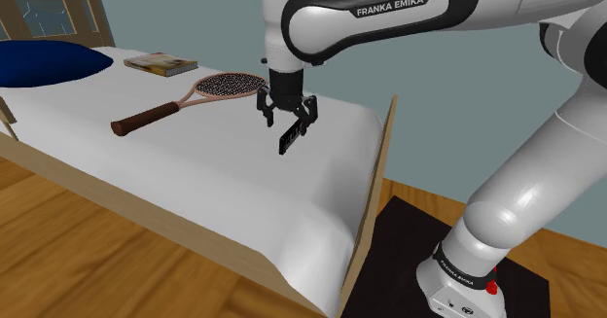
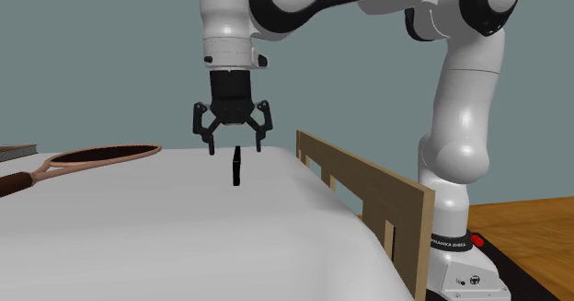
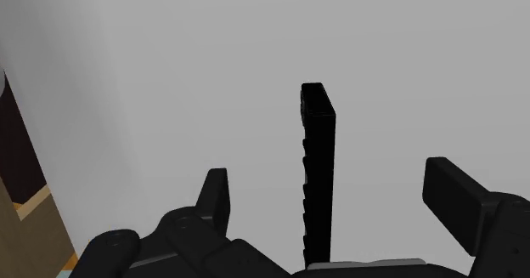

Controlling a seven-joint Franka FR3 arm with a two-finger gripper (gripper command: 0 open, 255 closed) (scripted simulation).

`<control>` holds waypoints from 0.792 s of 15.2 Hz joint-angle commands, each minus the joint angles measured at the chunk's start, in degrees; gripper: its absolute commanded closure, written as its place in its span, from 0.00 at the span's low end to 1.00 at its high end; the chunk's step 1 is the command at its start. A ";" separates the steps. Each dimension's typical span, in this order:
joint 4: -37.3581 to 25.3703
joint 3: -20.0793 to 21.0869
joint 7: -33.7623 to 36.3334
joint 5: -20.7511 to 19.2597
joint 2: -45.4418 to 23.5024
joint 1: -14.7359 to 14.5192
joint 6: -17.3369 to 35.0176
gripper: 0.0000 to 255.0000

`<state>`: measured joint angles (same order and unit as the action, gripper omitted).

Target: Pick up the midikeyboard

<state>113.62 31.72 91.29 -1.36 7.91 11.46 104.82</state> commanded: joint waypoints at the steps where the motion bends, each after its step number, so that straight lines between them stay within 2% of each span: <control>1: 0.93 -0.03 0.00 -0.06 -0.08 0.04 1.03 0.00; 2: 0.92 -0.03 0.00 -0.07 -0.09 0.04 1.03 0.00; 3: 0.89 0.01 0.06 -0.07 -0.11 0.02 1.01 1.00; 12: 0.92 -0.02 0.00 -0.07 -0.10 0.04 1.03 1.00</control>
<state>114.51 31.73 91.32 -1.42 7.82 11.48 105.86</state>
